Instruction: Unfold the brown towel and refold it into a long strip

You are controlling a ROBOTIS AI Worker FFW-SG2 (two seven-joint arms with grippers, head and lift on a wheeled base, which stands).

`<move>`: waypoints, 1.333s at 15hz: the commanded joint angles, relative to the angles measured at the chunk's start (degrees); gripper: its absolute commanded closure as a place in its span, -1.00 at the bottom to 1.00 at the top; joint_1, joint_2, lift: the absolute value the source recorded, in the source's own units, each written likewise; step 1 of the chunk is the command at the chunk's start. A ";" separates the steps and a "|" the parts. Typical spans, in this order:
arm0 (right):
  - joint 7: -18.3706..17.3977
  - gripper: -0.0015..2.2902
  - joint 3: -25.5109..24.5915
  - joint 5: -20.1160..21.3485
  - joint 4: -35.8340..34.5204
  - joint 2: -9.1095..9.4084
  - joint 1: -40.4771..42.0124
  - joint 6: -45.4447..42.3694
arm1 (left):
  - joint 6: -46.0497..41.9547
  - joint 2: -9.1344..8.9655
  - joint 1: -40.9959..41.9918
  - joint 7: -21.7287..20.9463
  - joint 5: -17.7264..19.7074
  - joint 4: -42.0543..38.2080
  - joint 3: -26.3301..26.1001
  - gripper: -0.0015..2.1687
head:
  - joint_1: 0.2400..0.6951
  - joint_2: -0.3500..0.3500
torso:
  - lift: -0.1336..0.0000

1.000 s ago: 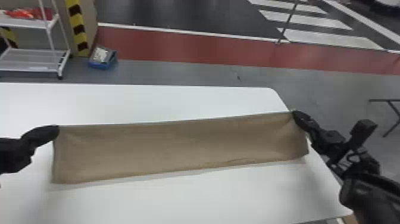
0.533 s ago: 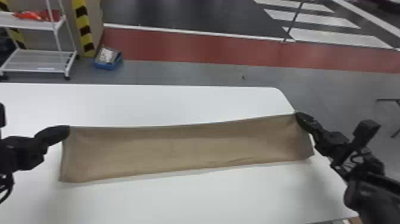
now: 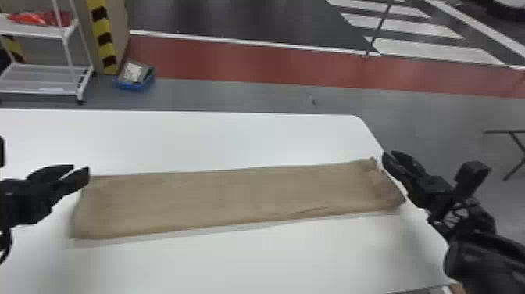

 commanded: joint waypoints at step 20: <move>-0.33 -0.96 -4.31 -5.51 -9.26 -0.33 8.25 -1.02 | 11.53 1.48 5.12 -0.34 7.01 -4.05 2.83 -0.57 | 1.00 -0.81 | -0.84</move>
